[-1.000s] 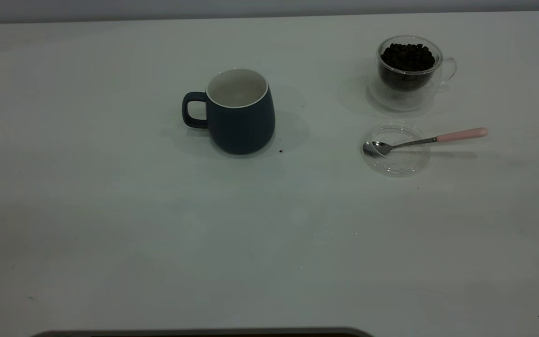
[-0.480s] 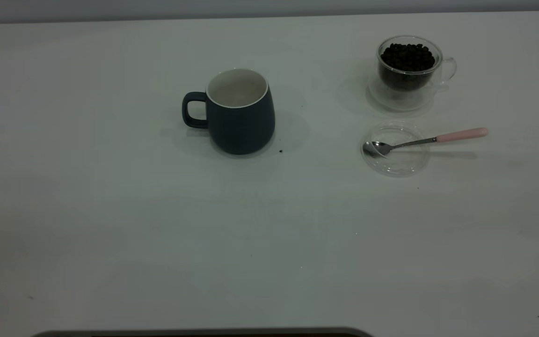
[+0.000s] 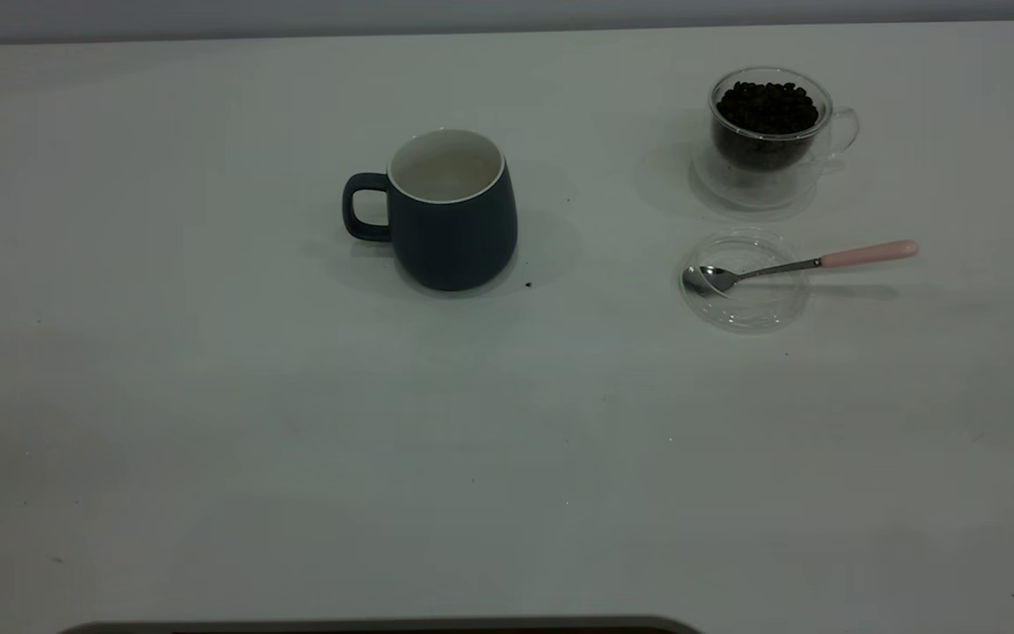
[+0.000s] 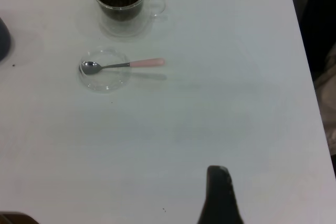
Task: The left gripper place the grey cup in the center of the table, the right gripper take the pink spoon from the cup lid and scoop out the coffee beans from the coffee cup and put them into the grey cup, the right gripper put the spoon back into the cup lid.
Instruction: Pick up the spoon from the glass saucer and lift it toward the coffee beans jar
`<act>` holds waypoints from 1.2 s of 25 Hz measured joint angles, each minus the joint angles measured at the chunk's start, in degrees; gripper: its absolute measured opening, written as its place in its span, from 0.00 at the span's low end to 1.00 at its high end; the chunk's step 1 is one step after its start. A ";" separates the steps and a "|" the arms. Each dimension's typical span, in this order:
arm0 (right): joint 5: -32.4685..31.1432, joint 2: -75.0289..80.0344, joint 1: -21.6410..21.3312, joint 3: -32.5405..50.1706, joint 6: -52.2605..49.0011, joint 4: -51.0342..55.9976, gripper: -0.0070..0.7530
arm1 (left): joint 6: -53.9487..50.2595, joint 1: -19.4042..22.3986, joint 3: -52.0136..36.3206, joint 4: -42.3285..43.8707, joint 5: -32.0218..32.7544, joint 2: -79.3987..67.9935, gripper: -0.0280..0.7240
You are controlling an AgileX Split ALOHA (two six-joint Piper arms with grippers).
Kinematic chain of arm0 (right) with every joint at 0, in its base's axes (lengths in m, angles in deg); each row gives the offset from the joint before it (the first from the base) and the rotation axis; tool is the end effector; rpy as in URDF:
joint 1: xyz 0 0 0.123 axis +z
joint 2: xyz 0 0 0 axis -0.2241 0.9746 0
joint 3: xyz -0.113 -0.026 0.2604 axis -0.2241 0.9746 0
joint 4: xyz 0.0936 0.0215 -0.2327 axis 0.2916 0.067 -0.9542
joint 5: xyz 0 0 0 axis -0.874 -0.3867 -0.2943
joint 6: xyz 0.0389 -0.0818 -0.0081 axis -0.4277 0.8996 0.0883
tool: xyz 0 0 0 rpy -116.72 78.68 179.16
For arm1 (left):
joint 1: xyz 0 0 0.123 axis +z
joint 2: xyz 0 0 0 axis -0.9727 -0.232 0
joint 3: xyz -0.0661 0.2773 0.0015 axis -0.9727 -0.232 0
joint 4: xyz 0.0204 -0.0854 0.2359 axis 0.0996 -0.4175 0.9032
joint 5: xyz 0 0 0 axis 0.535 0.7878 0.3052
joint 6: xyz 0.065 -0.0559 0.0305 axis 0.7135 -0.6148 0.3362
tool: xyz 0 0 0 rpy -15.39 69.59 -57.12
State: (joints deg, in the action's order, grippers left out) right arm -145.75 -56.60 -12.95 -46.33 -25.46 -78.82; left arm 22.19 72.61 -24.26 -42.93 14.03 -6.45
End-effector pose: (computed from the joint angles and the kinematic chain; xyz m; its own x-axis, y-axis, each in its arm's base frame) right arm -0.0005 0.0010 0.2644 -0.5581 -0.0268 -0.8293 -0.0248 0.9996 -0.0156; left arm -0.0090 0.0042 0.2676 -0.5143 0.0122 -0.8575 0.0250 0.9997 -0.0007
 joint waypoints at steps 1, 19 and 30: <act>0.00 0.00 0.00 0.00 0.00 0.00 0.78 | 0.00 -0.37 0.00 0.00 0.00 0.00 0.79; 0.05 0.00 0.00 0.00 -1.41 2.87 0.78 | -0.01 -1.05 0.00 0.00 0.04 0.00 0.79; 18.16 13.66 0.00 -0.70 -4.06 3.82 0.78 | -0.01 -1.05 0.00 0.00 0.04 0.00 0.79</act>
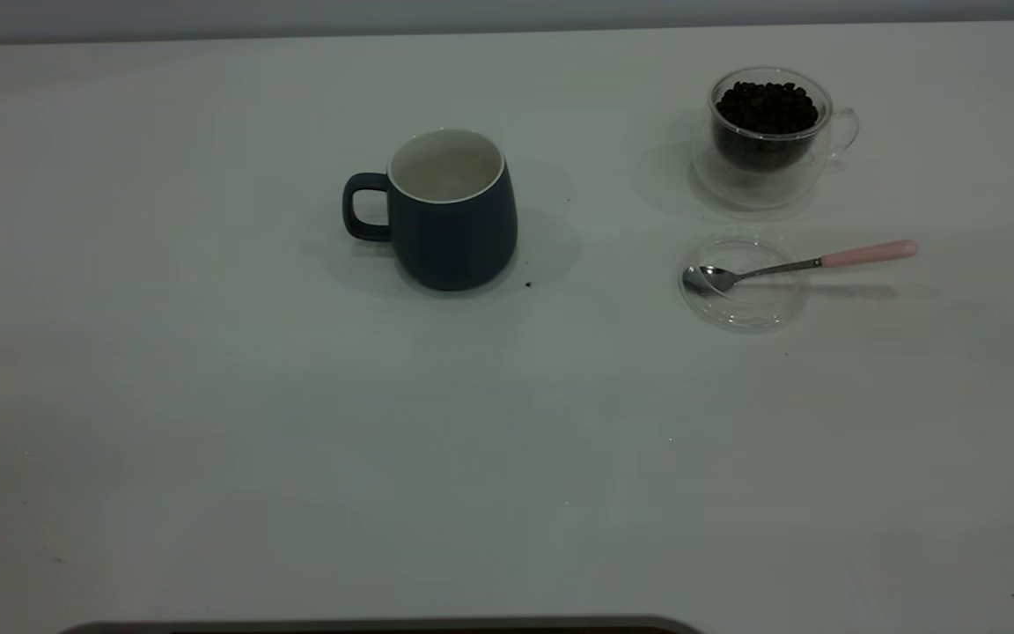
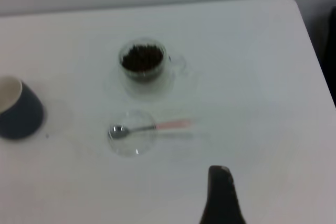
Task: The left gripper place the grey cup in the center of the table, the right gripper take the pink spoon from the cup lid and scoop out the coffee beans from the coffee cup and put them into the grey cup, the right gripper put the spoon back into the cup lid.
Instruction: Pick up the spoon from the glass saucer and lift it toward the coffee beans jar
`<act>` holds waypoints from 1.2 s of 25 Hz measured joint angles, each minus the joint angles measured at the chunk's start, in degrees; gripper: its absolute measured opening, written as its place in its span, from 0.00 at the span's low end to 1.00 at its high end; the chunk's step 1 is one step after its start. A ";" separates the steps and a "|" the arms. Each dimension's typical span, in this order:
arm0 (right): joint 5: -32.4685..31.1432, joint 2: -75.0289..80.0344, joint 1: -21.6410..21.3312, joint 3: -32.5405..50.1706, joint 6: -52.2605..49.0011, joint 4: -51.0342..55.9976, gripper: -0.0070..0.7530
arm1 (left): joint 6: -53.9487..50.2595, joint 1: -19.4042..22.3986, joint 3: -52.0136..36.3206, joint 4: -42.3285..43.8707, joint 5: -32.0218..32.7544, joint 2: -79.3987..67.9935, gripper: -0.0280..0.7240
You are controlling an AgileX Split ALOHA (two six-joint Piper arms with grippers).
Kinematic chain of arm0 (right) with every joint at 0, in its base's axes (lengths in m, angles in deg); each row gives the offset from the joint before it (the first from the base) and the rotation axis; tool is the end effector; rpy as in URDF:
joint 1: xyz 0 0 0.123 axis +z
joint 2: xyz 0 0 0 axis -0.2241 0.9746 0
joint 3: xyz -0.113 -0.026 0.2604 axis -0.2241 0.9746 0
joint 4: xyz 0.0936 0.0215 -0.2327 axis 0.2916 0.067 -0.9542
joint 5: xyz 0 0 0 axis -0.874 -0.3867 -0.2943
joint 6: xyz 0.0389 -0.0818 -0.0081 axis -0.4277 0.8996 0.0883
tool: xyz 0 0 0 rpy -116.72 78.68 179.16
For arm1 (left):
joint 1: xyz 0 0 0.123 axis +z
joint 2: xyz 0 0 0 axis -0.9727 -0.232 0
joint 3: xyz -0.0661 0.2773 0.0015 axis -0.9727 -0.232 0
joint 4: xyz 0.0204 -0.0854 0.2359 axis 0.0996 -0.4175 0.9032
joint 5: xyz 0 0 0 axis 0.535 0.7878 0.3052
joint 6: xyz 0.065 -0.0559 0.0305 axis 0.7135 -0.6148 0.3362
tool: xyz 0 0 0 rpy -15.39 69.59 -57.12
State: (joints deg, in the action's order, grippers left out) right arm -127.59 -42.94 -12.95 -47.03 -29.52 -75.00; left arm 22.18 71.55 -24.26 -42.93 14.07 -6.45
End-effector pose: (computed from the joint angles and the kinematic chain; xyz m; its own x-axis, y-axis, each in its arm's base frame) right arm 0.0501 0.0052 0.2869 -0.4823 0.0934 -0.8710 -0.0053 0.9940 0.1095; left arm -0.0089 0.0043 0.2675 -0.5146 0.0216 -0.8572 0.0434 0.9991 -0.0009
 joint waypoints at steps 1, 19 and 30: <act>2.72 3.19 0.00 0.00 0.19 0.32 0.78 | 0.00 0.00 0.00 0.00 0.00 0.00 0.79; 19.84 63.18 0.00 -18.60 16.03 3.37 0.78 | 0.25 0.00 0.00 0.00 0.00 0.00 0.79; 11.67 94.51 -9.40 -35.18 33.90 22.45 0.66 | 0.25 0.00 0.00 0.00 0.00 0.00 0.79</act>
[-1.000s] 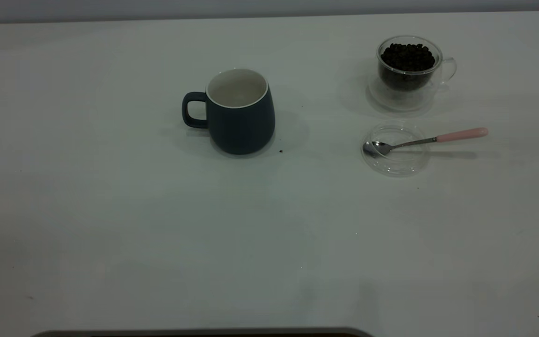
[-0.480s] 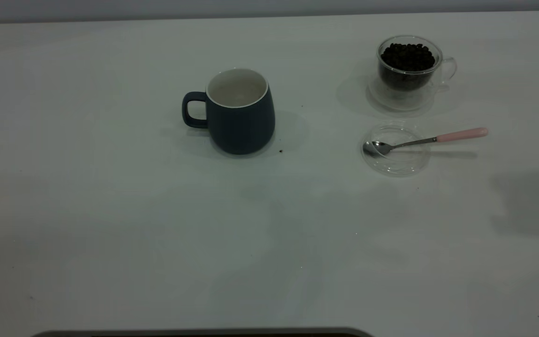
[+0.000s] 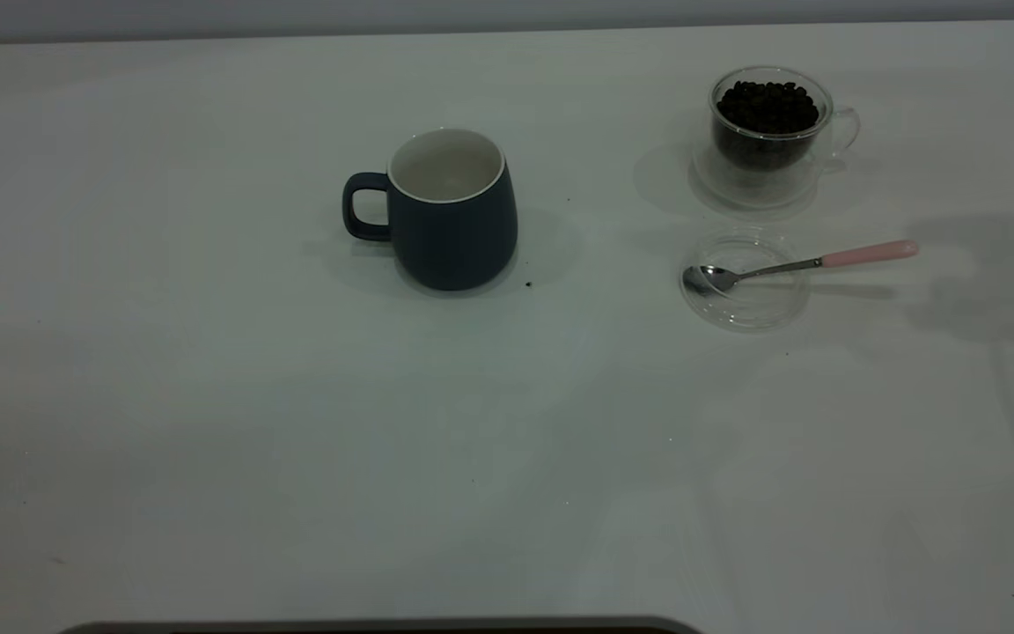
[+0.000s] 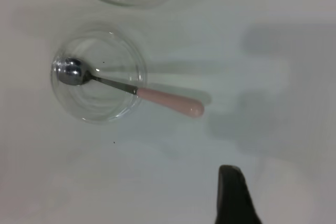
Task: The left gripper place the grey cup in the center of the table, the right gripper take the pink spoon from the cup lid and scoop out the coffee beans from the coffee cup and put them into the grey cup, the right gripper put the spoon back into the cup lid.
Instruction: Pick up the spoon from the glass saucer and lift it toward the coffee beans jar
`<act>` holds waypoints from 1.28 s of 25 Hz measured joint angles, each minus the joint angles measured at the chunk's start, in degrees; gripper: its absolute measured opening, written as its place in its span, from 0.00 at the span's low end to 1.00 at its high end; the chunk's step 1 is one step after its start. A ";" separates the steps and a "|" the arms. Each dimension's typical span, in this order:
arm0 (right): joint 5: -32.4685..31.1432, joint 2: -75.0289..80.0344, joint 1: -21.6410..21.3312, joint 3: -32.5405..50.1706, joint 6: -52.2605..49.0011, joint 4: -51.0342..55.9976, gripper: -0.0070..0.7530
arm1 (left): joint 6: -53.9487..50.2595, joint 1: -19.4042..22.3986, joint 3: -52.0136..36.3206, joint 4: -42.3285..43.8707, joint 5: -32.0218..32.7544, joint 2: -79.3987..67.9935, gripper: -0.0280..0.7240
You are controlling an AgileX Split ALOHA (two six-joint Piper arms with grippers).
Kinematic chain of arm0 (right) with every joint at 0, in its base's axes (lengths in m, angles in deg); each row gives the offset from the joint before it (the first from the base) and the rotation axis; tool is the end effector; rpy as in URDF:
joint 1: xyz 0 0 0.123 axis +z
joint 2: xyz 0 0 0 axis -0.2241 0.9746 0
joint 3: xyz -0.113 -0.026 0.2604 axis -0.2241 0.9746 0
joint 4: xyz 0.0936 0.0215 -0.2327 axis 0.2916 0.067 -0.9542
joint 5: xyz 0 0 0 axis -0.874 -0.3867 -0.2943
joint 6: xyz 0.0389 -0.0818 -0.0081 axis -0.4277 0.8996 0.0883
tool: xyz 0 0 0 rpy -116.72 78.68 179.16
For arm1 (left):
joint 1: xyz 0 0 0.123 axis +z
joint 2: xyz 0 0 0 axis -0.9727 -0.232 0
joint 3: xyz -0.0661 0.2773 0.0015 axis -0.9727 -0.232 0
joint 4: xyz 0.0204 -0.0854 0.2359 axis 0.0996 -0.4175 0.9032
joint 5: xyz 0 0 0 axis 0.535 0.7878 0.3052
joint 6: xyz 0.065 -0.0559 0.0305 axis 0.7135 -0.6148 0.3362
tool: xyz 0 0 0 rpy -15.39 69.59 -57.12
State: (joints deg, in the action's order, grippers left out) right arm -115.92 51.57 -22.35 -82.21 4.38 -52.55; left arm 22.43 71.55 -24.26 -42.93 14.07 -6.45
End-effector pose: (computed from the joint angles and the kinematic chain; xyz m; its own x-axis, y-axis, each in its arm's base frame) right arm 0.3572 -0.0355 0.1402 -0.9473 0.0053 -0.3204 -0.0619 0.9780 0.1993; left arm -0.0089 0.0043 0.2675 -0.5144 0.0260 -0.8572 0.0456 0.9990 0.0029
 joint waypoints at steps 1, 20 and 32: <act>-1.44 2.42 -1.63 -1.15 3.87 3.35 0.65 | 0.00 0.00 0.00 0.00 0.00 0.00 0.79; -10.20 24.54 -8.21 -3.65 40.07 37.39 0.84 | -0.10 0.00 0.00 0.00 0.00 0.00 0.79; -11.46 32.05 -8.27 -4.03 48.99 48.40 0.81 | -0.10 0.00 0.00 0.00 0.00 0.00 0.79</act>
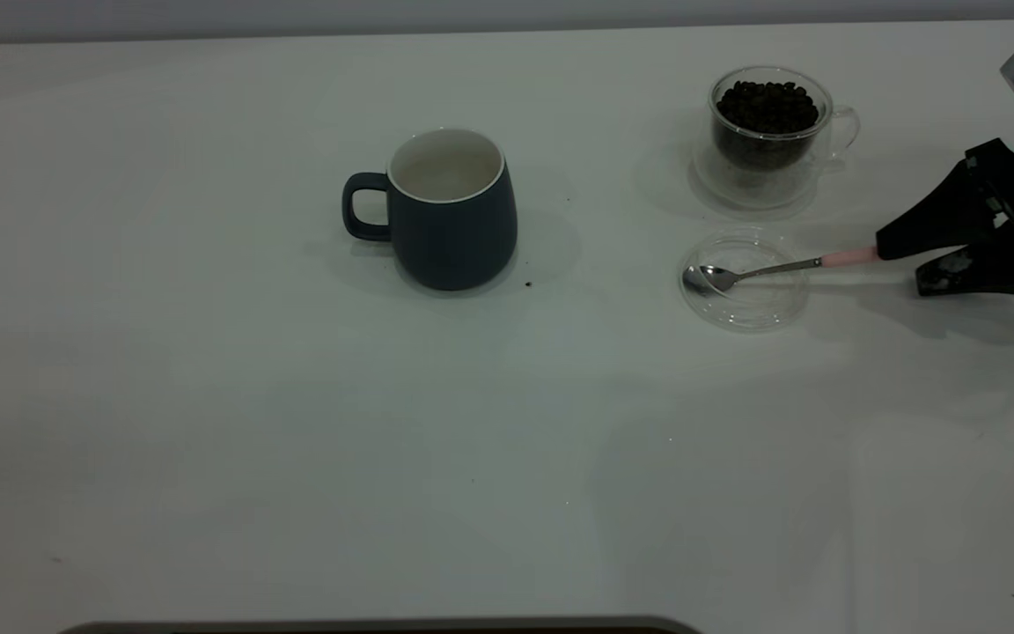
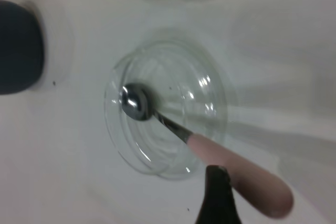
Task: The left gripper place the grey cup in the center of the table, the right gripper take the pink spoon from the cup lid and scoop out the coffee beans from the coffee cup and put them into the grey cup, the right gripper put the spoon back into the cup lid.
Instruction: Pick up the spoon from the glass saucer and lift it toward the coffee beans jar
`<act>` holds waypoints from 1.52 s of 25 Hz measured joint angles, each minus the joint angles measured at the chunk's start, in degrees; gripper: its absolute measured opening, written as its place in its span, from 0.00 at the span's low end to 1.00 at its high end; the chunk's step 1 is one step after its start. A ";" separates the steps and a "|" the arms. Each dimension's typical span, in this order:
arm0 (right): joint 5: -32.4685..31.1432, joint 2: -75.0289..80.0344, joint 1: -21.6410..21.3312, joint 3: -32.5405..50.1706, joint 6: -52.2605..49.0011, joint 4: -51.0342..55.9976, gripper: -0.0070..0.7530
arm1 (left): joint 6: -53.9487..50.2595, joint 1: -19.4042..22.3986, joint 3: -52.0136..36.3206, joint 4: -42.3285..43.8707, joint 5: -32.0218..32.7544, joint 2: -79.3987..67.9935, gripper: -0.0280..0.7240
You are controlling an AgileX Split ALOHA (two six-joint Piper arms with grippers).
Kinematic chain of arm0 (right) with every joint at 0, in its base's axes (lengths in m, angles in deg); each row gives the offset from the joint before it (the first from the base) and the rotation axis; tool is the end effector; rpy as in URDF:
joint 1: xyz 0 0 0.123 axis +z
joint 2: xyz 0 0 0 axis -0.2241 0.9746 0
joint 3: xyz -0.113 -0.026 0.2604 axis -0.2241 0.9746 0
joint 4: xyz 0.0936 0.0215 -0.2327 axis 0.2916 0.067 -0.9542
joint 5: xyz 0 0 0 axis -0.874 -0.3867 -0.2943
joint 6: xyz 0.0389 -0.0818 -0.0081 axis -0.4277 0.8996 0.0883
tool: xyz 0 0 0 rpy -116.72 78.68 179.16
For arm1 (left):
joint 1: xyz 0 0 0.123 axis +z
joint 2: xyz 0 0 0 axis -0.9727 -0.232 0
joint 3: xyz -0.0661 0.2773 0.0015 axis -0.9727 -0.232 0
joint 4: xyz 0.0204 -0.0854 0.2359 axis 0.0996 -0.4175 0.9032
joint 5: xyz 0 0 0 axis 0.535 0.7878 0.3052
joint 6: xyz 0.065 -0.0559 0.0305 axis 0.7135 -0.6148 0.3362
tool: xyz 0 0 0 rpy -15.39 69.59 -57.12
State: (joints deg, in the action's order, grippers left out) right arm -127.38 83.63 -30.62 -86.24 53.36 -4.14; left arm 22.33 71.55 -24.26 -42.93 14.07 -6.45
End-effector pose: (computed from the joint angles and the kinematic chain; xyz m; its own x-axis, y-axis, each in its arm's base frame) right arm 0.3609 -0.0486 -0.0260 -0.9606 0.1599 -0.2274 -0.0316 0.7500 0.6607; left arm -0.0089 0.0043 0.2675 -0.5145 0.0242 -0.8572 0.0447 0.9990 0.0014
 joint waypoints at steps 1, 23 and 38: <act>-0.35 0.19 0.00 -0.13 0.79 0.84 0.80 | 0.00 0.00 0.00 0.00 0.00 0.00 0.79; -7.88 4.05 1.21 -3.53 -0.41 3.28 0.79 | 0.11 0.00 0.00 0.00 0.00 0.00 0.79; -8.25 4.20 1.21 -3.58 -1.11 1.95 0.36 | 0.06 0.00 0.00 0.00 0.00 0.00 0.79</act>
State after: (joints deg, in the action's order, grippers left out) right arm -135.63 87.82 -29.41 -89.82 52.25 -2.19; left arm 22.39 71.55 -24.26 -42.93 14.07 -6.45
